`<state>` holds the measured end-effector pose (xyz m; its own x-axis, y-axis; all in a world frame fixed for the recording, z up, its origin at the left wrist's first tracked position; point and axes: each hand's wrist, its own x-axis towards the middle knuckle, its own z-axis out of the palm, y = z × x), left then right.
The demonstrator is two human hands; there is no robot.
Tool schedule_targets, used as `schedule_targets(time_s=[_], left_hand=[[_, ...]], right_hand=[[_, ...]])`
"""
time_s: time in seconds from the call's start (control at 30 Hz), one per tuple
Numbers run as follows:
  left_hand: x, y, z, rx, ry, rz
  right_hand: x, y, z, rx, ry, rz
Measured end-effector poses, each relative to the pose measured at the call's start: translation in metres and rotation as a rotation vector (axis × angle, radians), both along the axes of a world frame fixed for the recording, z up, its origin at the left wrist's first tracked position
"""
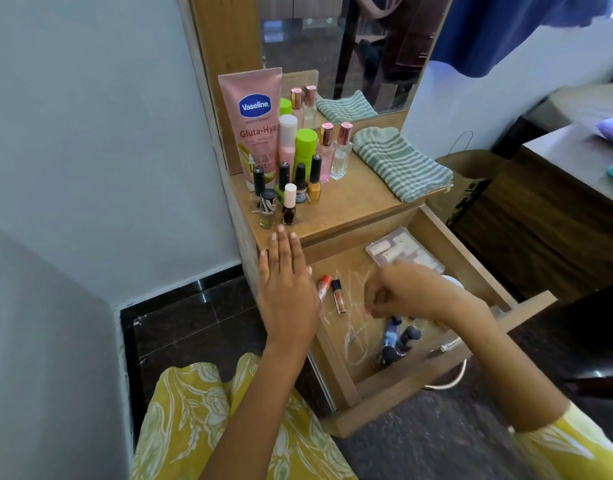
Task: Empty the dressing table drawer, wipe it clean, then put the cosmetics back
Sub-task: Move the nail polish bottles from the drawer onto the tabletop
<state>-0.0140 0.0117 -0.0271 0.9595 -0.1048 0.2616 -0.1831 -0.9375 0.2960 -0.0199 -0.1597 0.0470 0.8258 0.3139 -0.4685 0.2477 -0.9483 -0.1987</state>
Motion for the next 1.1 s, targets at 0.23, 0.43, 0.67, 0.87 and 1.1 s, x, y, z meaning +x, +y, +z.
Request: schedule_targets(time_s=[0.23,0.43,0.67,0.87,1.1], left_hand=[[-0.001,-0.001,0.004,0.004,-0.005,0.007],[-0.001,-0.003,-0.001,0.065,0.030,0.061],[-0.001,-0.003,-0.001,0.069,0.011,0.031],[-0.002,-0.003,0.002,0.058,0.024,0.022],[0.001,-0.002,-0.004,0.113,0.050,0.047]], right_hand=[[-0.038,0.013,-0.023,-0.279,0.022,-0.006],[-0.037,0.023,-0.025,-0.188,-0.022,-0.027],[0.015,0.035,0.022,0.543,-0.401,-0.306],[0.069,0.060,0.023,0.688,-0.658,-0.464],[0.085,0.076,-0.008,0.736,-0.721,-0.488]])
